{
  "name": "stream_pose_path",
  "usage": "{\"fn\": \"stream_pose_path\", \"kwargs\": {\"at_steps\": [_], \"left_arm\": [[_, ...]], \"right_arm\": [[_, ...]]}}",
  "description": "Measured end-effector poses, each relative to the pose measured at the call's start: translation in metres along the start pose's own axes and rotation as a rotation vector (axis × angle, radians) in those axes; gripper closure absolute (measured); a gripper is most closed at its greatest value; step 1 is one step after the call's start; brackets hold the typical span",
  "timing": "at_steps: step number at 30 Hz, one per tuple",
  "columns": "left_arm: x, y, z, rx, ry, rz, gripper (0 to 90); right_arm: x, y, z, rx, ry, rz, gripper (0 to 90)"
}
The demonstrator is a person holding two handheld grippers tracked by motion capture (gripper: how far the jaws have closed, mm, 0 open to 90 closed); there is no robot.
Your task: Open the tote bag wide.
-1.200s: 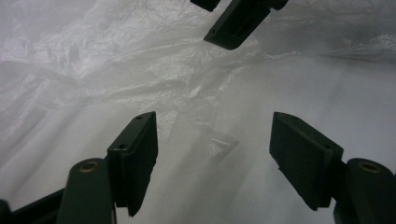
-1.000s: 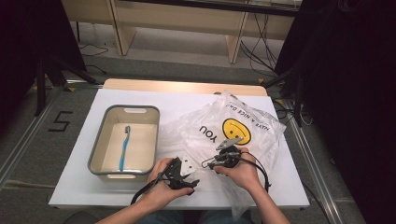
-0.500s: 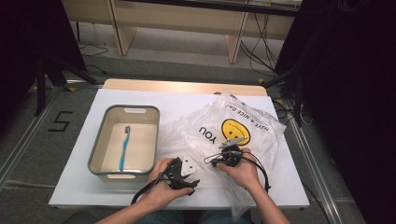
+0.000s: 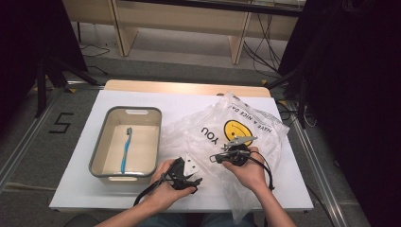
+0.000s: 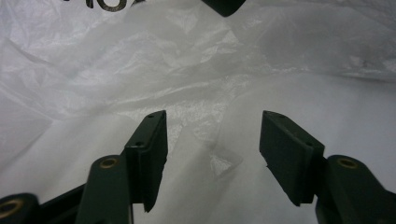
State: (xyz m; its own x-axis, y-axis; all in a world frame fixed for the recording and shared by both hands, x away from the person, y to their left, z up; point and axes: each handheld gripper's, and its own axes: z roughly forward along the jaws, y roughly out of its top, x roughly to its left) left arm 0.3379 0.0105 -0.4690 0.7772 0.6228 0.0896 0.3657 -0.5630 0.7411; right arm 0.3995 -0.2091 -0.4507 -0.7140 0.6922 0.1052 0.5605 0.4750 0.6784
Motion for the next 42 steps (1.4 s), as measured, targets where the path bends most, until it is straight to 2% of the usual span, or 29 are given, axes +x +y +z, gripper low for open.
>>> {"fn": "stream_pose_path", "kwargs": {"at_steps": [4, 8, 9, 10, 11, 15, 20, 21, 28, 37, 42], "left_arm": [[0.003, 0.006, 0.004, -0.022, 0.010, -0.005, 49.7], [0.006, 0.013, 0.010, -0.036, 0.028, -0.006, 61.6], [0.006, 0.015, 0.013, -0.037, 0.026, -0.009, 67.5], [0.006, 0.017, 0.016, -0.037, 0.024, -0.006, 67.5], [0.006, 0.019, 0.020, -0.041, 0.027, -0.007, 73.8], [0.007, 0.022, 0.038, -0.030, 0.052, 0.021, 85.3], [0.010, 0.020, 0.057, 0.010, 0.048, -0.002, 88.4], [0.010, 0.019, 0.058, 0.020, 0.046, 0.008, 88.4], [0.013, 0.018, 0.059, 0.013, 0.042, 0.004, 89.3], [0.013, 0.018, 0.059, 0.018, 0.042, 0.016, 89.2], [0.013, 0.018, 0.059, 0.017, 0.040, 0.016, 89.2]], "right_arm": [[0.002, 0.007, -0.011, -0.040, -0.015, -0.023, 90.0], [0.004, 0.013, -0.020, -0.077, -0.036, -0.040, 90.0], [0.005, 0.016, -0.023, -0.096, -0.042, -0.042, 90.0], [0.005, 0.016, -0.023, -0.096, -0.042, -0.042, 90.0], [0.007, 0.018, -0.026, -0.111, -0.047, -0.043, 90.0], [0.008, 0.021, -0.029, -0.134, -0.054, -0.035, 90.0], [0.006, 0.024, -0.034, -0.161, -0.062, -0.019, 90.0], [0.006, 0.024, -0.034, -0.161, -0.062, -0.019, 90.0], [0.003, 0.030, -0.044, -0.207, -0.089, 0.003, 90.0], [0.001, 0.042, -0.058, -0.319, -0.142, 0.008, 90.0], [0.000, 0.044, -0.061, -0.352, -0.155, 0.016, 90.0]]}}
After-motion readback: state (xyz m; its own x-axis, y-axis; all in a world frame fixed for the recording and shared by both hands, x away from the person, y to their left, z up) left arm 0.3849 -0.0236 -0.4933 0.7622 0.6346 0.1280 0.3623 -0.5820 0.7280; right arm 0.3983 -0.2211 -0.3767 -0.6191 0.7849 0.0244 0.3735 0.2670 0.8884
